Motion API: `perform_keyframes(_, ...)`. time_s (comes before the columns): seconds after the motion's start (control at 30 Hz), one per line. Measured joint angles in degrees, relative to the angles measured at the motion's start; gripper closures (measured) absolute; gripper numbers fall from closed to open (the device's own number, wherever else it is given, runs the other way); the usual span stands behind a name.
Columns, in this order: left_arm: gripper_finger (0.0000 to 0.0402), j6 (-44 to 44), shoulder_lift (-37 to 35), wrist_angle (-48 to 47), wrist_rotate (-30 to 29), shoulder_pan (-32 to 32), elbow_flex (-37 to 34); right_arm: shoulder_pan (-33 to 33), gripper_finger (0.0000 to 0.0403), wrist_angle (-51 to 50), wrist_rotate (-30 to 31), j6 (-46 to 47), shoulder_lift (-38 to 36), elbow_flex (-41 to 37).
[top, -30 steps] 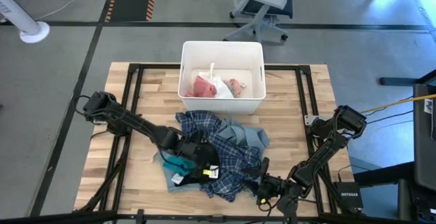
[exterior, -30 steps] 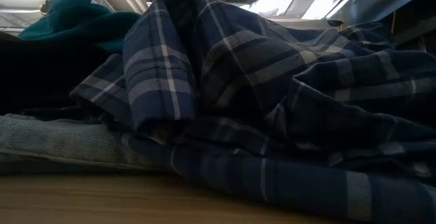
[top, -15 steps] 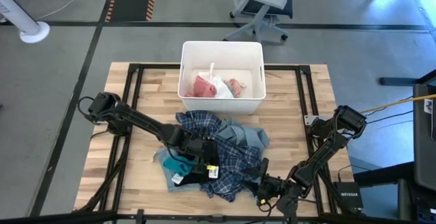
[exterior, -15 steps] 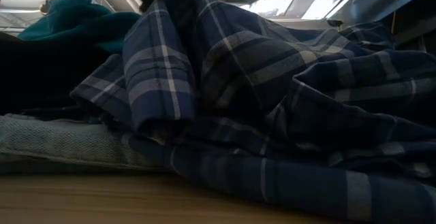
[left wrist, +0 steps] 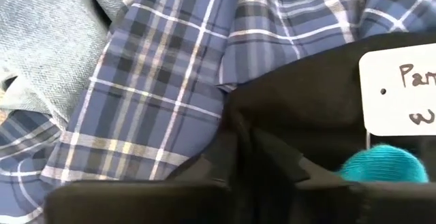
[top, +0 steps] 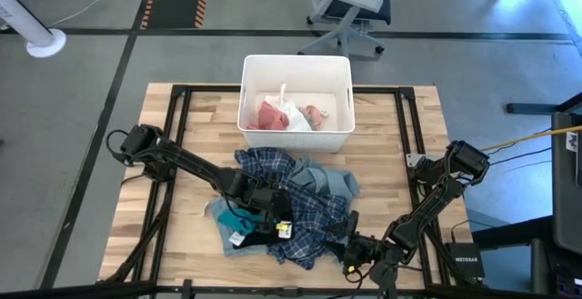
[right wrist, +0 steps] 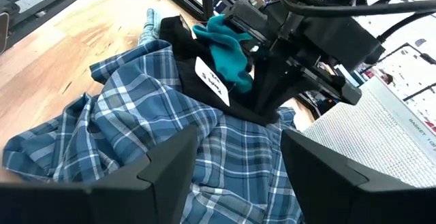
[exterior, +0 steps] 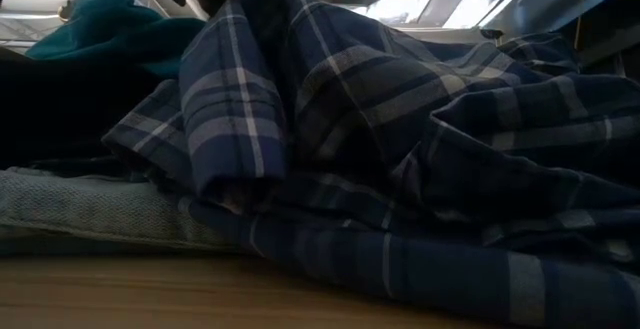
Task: Sort clothes
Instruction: Put the black pants into the white laundry bin
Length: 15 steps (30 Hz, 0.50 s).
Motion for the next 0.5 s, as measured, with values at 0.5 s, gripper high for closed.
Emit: perform_keyframes(0.5,0.0399,0.89,-12.57,1.65,-3.75,-1.63,0.0,0.0,0.0171,-0.33,0.01,-0.01,0.0,0.0)
